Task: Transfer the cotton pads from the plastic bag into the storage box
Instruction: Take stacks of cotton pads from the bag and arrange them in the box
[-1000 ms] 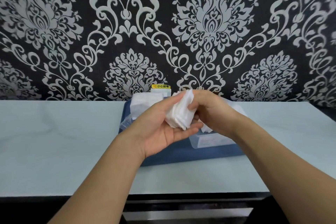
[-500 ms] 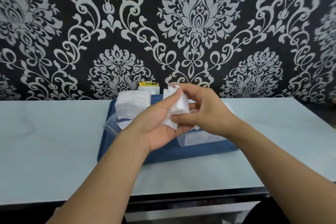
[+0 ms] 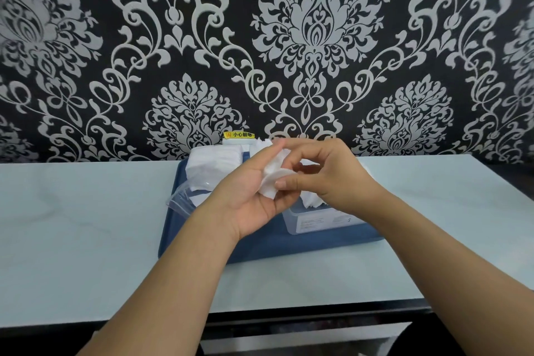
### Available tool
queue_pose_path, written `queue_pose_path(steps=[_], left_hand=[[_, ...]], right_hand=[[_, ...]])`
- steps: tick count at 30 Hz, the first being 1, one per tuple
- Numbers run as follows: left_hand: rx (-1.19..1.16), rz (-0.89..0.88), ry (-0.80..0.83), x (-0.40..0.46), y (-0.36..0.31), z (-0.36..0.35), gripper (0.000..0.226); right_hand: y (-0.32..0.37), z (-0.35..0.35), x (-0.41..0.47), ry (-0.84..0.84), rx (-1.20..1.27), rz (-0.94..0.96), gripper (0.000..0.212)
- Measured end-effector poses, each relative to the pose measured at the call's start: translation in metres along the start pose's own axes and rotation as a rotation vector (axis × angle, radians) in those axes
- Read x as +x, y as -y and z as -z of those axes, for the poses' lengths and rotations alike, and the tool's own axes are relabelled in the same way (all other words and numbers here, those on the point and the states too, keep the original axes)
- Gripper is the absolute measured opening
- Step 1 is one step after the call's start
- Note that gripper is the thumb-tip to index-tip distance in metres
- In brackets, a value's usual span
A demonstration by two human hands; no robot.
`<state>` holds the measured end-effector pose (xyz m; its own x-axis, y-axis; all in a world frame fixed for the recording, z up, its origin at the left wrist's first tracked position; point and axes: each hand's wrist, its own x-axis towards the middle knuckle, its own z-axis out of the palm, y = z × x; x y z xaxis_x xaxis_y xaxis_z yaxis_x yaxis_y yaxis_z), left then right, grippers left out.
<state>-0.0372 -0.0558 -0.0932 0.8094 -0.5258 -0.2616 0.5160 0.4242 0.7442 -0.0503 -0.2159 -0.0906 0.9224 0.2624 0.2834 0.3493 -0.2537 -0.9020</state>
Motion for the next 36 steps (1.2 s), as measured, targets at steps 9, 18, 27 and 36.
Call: queue_pose_path(steps=[9,18,27,36], left_hand=[[0.153,0.016,0.036,-0.002,-0.007,0.008,0.042],[0.218,0.055,0.139,0.000,-0.004,0.007,0.067],[0.209,0.017,0.116,-0.002,-0.003,0.004,0.062],[0.179,-0.065,0.097,-0.004,-0.007,0.003,0.043]], right_hand=[[0.014,0.032,0.000,-0.046,0.229,-0.087,0.015],[0.005,0.028,0.004,-0.015,0.062,-0.055,0.009],[0.004,0.031,0.003,0.014,-0.038,-0.060,0.019],[0.005,0.025,-0.001,-0.029,-0.170,0.059,0.045]])
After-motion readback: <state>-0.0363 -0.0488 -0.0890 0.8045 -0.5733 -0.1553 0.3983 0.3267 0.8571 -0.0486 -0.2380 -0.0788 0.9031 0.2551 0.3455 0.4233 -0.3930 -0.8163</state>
